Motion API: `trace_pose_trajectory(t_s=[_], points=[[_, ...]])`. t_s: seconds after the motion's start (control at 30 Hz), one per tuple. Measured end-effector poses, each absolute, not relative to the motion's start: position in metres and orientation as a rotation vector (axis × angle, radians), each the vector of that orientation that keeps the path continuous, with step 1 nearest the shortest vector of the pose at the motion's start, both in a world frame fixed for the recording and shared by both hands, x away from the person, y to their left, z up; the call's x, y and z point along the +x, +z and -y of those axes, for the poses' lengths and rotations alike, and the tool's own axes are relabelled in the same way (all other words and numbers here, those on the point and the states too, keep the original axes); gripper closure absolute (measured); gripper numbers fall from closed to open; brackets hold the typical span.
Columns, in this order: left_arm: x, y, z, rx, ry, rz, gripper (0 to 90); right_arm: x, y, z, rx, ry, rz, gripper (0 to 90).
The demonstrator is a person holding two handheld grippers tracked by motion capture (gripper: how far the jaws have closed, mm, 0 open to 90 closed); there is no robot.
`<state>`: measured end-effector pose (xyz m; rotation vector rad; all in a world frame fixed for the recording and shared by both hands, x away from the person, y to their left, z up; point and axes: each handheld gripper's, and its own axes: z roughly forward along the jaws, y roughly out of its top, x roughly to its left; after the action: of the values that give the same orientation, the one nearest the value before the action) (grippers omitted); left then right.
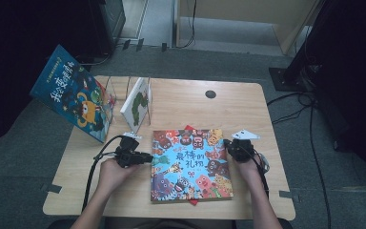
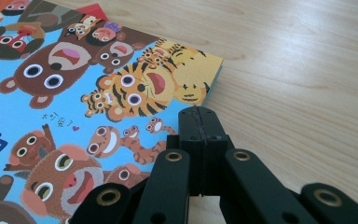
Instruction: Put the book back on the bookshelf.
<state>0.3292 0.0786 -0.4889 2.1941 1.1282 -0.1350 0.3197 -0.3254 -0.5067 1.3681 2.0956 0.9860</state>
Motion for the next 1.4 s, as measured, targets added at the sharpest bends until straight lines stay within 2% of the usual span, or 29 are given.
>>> trace_pose_trajectory(t_s=[0.9, 1.4], points=[[0.304, -0.488, -0.098, 2.133, -0.081, -1.193, 75.4, 0.353, -0.507, 0.288, 1.329, 0.994, -2.117, 90.0], [0.286, -0.484, -0.096, 2.148, -0.053, -1.168, 76.9, 0.355, -0.503, 0.288, 1.309, 1.032, -2.141, 90.0]])
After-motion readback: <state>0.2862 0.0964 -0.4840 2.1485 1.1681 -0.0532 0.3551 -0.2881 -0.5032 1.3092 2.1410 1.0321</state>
